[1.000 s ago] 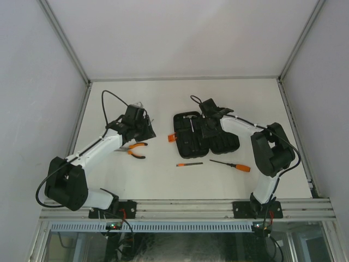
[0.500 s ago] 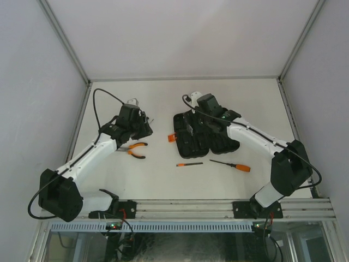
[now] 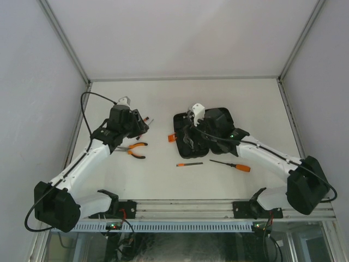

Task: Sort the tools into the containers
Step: Pick up the screwdriver from the center of the board.

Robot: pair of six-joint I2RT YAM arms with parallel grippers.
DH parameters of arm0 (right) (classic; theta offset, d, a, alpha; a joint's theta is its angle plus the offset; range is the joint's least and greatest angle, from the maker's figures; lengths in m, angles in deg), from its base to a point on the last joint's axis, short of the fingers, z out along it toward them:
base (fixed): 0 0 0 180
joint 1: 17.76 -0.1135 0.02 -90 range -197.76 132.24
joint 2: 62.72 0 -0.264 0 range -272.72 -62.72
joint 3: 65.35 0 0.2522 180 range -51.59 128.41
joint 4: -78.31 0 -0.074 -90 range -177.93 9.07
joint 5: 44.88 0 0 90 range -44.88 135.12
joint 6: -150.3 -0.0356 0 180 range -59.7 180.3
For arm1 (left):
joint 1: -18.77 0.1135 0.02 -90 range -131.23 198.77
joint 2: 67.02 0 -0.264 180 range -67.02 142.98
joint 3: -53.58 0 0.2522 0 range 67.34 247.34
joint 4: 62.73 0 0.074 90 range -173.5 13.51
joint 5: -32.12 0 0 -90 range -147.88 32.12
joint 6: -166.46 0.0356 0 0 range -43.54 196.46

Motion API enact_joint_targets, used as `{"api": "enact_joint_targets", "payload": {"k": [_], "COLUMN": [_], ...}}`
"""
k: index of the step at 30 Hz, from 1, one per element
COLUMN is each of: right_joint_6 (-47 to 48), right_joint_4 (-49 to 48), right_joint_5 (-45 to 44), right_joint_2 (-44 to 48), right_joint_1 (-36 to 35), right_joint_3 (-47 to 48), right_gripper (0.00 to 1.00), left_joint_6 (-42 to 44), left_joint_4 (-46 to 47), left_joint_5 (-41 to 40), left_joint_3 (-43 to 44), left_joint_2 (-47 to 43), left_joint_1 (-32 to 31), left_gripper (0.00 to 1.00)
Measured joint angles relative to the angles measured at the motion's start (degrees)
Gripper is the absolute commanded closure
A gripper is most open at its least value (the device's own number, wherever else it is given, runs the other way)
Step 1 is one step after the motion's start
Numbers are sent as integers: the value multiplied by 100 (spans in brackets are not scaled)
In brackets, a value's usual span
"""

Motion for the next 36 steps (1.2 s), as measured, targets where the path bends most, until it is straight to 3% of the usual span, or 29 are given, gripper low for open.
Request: {"api": "enact_joint_targets", "payload": {"k": [7,12,22,36], "right_joint_6": [-20,258,1373,2337], "right_joint_4": [-1919,-2404,-2345,-1460], "right_joint_5": [149,334,1071,1930], "right_joint_2": [756,608,282,-697], "right_joint_1": [11,2,-155,-487], "right_joint_3": [-1097,-1257,-1257,-721], "right_gripper": [32,32,33,34], "left_joint_6": [83,254,649,750], "left_joint_4": [153,323,662,391], "left_joint_5": [-96,-356,-704,-640], "left_joint_3": [-92,-94,-289,-286], "left_joint_2": [-592,-933,-1357,-1364], "left_joint_1": [63,68,118,267], "left_gripper": [49,48,46,45]}}
